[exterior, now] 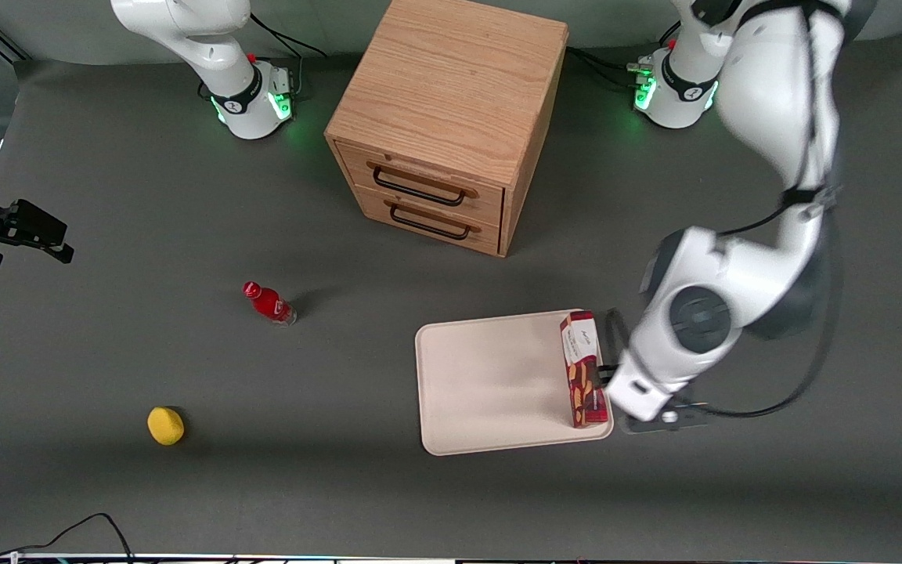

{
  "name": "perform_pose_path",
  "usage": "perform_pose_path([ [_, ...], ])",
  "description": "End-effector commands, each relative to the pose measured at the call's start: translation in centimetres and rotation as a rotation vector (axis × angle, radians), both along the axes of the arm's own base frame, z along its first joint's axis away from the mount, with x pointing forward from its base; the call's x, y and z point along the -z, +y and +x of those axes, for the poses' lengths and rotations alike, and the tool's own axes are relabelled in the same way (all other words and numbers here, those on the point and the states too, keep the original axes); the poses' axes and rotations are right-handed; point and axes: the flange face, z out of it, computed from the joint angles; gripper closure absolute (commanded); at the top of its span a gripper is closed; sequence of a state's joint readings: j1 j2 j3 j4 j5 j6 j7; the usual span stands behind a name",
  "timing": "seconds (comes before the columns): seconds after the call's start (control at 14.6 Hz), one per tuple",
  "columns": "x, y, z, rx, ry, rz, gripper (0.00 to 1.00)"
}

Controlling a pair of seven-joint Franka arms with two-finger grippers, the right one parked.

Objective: Place red cookie box on tray
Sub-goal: 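Open the left gripper to release the box onto the tray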

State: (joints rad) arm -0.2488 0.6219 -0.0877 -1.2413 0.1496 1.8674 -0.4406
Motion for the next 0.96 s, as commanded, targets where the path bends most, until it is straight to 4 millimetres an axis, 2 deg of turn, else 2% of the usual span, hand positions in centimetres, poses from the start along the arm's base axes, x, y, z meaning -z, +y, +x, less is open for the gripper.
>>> perform_pose_path([
  [0.0, -7.3, 7.2, -2.6, 0.117, 0.065, 0.009, 0.00],
  [0.21, -12.5, 12.8, -5.8, 0.218, 0.125, 0.009, 0.00],
  [0.34, -15.3, 14.6, -8.8, 0.232, 0.130, 0.017, 0.00],
  [0.48, -17.5, 15.0, -12.1, 0.243, 0.118, 0.027, 0.00],
  [0.62, -19.1, 15.1, -14.6, 0.304, 0.130, 0.033, 0.00],
  [0.75, -20.4, 15.1, -16.1, 0.308, 0.152, 0.025, 0.00],
  [0.89, -21.4, 15.1, -16.8, 0.321, 0.147, 0.015, 0.00],
])
